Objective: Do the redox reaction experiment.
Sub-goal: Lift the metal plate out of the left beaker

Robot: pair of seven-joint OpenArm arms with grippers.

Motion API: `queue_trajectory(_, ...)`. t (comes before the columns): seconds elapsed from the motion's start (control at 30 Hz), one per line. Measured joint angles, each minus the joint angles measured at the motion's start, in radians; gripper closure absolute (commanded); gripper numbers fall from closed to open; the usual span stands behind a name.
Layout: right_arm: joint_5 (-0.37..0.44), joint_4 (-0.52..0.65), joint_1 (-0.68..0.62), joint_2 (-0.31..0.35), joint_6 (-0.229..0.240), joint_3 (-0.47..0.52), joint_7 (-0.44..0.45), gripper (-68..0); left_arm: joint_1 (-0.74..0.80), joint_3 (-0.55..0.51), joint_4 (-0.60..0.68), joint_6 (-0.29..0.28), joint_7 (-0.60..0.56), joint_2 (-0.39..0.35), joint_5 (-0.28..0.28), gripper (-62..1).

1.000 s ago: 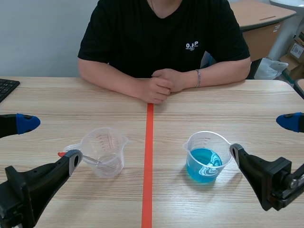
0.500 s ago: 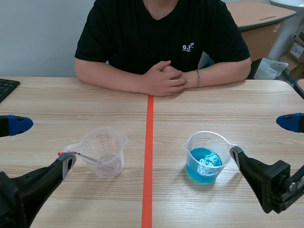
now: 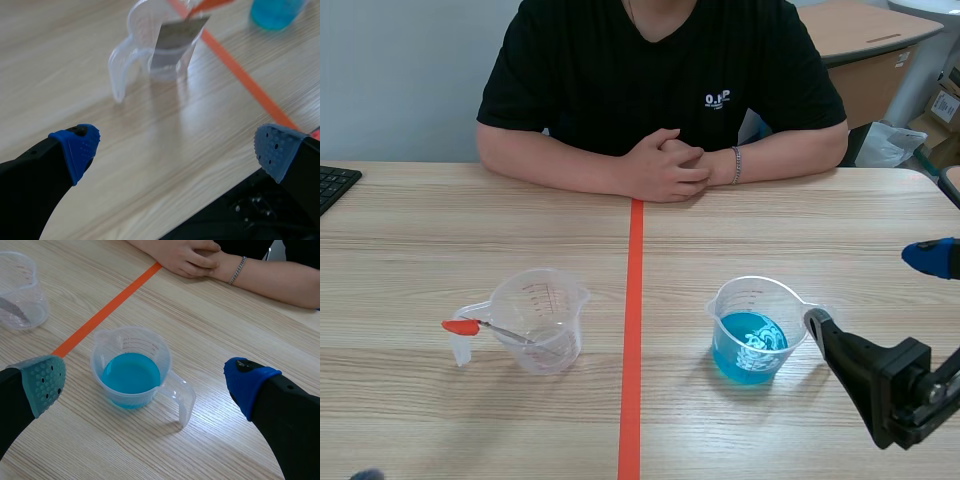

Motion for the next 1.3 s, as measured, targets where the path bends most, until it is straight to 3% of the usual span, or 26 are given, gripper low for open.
queue_trajectory(0.3,-0.005,0.0,0.0,0.0,0.0,0.0,0.028,-67.9,0.05,0.0,-0.186,0.002,-0.065,0.037,-0.007,-62.3)
queue_trajectory(0.47,-0.074,0.0,0.002,0.0,0.006,0.0,0.092,-67.9,0.05,0.003,-0.264,0.002,-0.083,0.1,-0.007,-62.3)
queue_trajectory(0.53,-0.103,0.0,0.015,0.0,0.031,0.0,0.095,-67.9,0.053,0.003,-0.289,0.002,-0.114,0.126,-0.007,-62.3)
queue_trajectory(0.63,-0.131,0.0,0.063,0.006,0.026,-0.018,0.102,-67.9,0.058,0.018,-0.32,0.002,-0.129,0.155,-0.007,-62.3)
queue_trajectory(1.0,-0.266,0.0,0.301,0.11,0.027,-0.318,0.154,-67.9,0.058,0.122,-0.351,0.002,-0.15,0.174,-0.007,-62.3)
queue_trajectory(1.3,-0.364,0.0,0.464,0.122,0.026,-0.613,0.153,-67.9,0.038,0.129,-0.375,0.001,-0.15,0.174,-0.007,-62.3)
